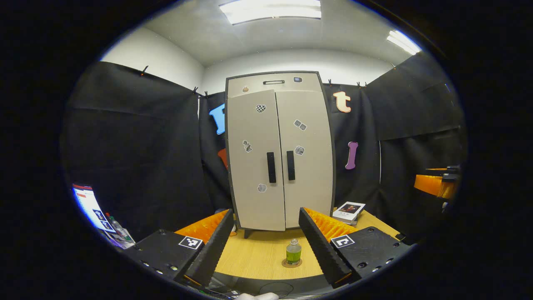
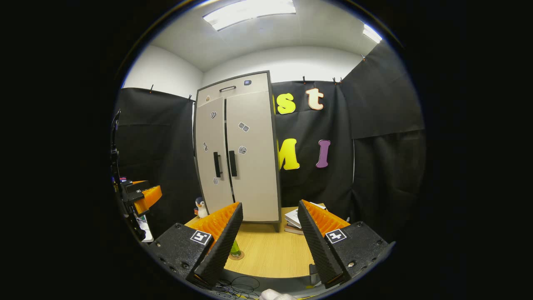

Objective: Grasp the bottle in the cabinet with the left hand and place it on the coaster, then close the right door with the right hand and the left door with the left hand.

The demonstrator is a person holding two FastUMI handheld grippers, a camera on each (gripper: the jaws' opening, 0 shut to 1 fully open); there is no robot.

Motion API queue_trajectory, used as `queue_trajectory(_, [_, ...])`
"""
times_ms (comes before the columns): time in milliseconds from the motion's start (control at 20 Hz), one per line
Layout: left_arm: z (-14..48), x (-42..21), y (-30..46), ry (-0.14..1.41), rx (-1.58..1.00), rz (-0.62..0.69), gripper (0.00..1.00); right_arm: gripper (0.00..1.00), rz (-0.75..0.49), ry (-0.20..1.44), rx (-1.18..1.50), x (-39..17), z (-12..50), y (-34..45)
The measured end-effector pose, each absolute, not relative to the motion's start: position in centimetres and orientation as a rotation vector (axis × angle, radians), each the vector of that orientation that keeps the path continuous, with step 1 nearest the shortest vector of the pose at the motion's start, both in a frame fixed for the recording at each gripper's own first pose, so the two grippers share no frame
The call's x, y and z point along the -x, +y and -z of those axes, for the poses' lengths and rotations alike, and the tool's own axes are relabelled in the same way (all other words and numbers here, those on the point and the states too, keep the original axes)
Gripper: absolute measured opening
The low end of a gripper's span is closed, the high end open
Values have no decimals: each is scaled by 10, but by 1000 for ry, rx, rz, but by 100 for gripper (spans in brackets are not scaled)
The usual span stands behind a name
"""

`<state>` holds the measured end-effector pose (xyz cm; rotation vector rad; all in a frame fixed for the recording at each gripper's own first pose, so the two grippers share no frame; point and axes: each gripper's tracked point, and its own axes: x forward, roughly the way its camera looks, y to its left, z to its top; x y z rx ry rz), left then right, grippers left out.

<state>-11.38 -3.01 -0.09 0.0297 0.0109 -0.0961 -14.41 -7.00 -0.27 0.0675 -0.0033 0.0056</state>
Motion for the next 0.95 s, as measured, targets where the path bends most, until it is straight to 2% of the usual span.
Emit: queue_trajectory(950, [-8,87,-27,-5,-20,110,96,82,22,-11,-36,120,-5,-64])
